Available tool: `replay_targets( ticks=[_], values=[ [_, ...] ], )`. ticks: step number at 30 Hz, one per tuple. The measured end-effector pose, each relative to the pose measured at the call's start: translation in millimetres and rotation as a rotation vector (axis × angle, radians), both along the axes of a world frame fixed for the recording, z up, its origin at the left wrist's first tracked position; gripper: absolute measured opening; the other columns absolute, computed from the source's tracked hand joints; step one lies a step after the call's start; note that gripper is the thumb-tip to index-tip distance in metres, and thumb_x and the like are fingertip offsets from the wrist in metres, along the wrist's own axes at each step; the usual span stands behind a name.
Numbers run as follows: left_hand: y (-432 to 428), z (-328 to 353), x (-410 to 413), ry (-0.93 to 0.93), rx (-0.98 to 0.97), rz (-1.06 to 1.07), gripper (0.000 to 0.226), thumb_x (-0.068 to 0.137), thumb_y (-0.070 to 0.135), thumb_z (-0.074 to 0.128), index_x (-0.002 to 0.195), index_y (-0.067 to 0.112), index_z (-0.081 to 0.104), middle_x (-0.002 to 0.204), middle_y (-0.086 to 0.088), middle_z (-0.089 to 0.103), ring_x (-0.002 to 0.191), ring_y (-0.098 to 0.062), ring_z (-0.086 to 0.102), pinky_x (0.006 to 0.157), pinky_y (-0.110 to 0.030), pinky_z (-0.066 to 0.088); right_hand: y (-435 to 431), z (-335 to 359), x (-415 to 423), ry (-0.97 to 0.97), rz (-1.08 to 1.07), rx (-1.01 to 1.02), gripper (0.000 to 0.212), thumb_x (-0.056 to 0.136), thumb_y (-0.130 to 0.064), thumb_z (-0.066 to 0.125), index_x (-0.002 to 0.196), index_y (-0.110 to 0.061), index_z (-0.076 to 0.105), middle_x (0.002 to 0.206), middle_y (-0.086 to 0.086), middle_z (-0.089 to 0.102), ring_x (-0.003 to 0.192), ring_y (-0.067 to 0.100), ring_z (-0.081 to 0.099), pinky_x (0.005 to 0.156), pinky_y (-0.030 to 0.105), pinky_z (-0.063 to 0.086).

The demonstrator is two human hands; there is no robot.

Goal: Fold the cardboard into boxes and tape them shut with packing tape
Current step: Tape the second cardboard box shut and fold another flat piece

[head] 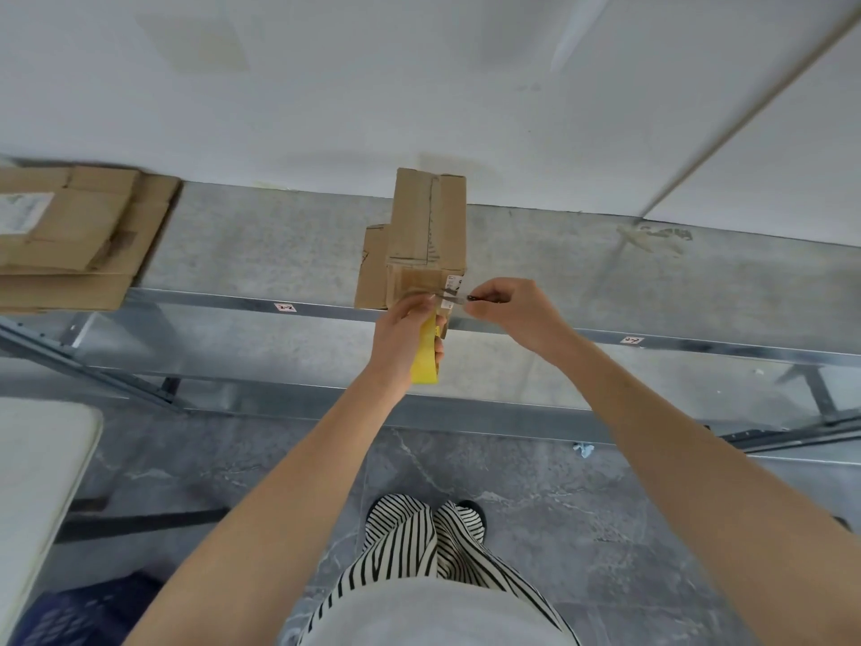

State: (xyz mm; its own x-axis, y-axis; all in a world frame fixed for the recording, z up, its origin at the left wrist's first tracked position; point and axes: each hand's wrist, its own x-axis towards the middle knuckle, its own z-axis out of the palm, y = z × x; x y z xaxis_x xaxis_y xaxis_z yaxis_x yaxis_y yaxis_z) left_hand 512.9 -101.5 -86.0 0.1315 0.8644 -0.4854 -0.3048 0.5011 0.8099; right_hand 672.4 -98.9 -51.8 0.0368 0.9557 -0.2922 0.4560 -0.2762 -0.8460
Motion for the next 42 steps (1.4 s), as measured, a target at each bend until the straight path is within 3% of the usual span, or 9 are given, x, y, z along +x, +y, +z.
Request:
replay_targets(
  ticks=[3,10,14,18,21,24,34,38,42],
  values=[
    [0.3,-0.5,-0.6,-0.001,-0.001,-0.013,0.017,0.094,0.015,0.054,0.107,0.007,0.064,0.075,-0.011,0.057,0.047,-0.021,0.049,0.046,-0.026,0.041,-0.3,-8.2,26.0,-0.052,-0.008,-0.04,0.014,0.083,-0.016,0.071,0.09,-0.004,0.069,0.068,-0.003,0.057,0.049,0.0,0.044,0.047,0.008,0.031],
    [0.7,0.4,0.2,0.008,-0.015,0.015,0.012,0.095,0.013,0.055,0.098,0.01,0.065,0.075,-0.011,0.06,0.045,-0.021,0.05,0.044,-0.026,0.042,15.0,-39.7,49.8,-0.375,-0.169,0.131,0.01,0.087,-0.023,0.062,0.09,-0.016,0.068,0.089,0.004,0.066,0.086,0.022,0.058,0.071,0.031,0.044],
    [1.2,2.9,0.9,0.015,-0.033,0.016,0.015,0.095,0.015,0.055,0.104,0.008,0.064,0.076,-0.01,0.06,0.046,-0.02,0.051,0.045,-0.026,0.043,28.2,-40.0,36.4,-0.619,-0.109,0.088,0.034,0.091,-0.031,0.056,0.124,-0.021,0.058,0.127,0.004,0.05,0.12,0.027,0.042,0.098,0.041,0.033],
    [1.5,4.4,0.1,0.027,-0.04,0.011,0.018,0.093,0.015,0.057,0.107,0.006,0.063,0.074,-0.009,0.06,0.046,-0.02,0.051,0.045,-0.026,0.043,26.2,-6.6,-2.1,-0.443,-0.182,0.595,0.039,0.095,-0.03,0.049,0.127,-0.009,0.055,0.133,0.009,0.052,0.124,0.026,0.045,0.103,0.039,0.033],
    [0.9,6.0,0.9,0.045,-0.04,0.008,0.009,0.093,0.016,0.056,0.094,0.01,0.063,0.071,-0.007,0.059,0.046,-0.019,0.049,0.046,-0.025,0.042,21.7,0.5,-28.1,-0.526,0.125,0.8,0.047,0.097,-0.037,0.039,0.131,-0.007,0.053,0.136,0.012,0.052,0.129,0.029,0.044,0.106,0.043,0.032],
    [0.5,8.7,1.4,0.052,-0.044,0.006,0.013,0.093,0.017,0.055,0.083,0.011,0.061,0.068,-0.007,0.058,0.045,-0.018,0.049,0.046,-0.025,0.042,27.8,-13.0,-32.0,-0.712,0.346,0.749,0.048,0.098,-0.04,0.035,0.134,-0.013,0.052,0.141,0.008,0.049,0.135,0.029,0.039,0.106,0.053,0.035],
    [-14.5,6.7,-27.6,0.228,-0.024,-0.062,0.01,0.09,0.012,0.059,0.082,0.005,0.06,0.075,-0.01,0.06,0.04,-0.016,0.046,0.042,-0.024,0.041,37.2,-21.2,-32.9,-0.836,0.369,0.769,0.049,0.087,-0.038,0.06,0.129,-0.013,0.054,0.135,0.008,0.054,0.128,0.031,0.047,0.097,0.052,0.043],
    [-12.2,16.5,-38.8,0.272,0.072,-0.09,0.012,0.093,0.011,0.055,0.087,0.008,0.065,0.071,-0.006,0.062,0.039,-0.018,0.045,0.044,-0.027,0.041,31.1,-13.3,-34.8,-0.977,0.444,0.635,0.072,0.077,-0.034,0.073,0.139,-0.016,0.041,0.145,0.006,0.042,0.137,0.028,0.034,0.107,0.057,0.029],
    [-8.7,29.0,-44.2,0.341,0.172,-0.151,0.016,0.094,0.013,0.053,0.085,0.014,0.066,0.074,-0.004,0.064,0.042,-0.022,0.046,0.047,-0.029,0.041,23.7,6.3,-37.1,-0.881,0.413,0.66,0.058,0.083,-0.027,0.058,0.138,-0.016,0.043,0.149,0.005,0.036,0.141,0.025,0.024,0.11,0.06,0.012]
  ],
)
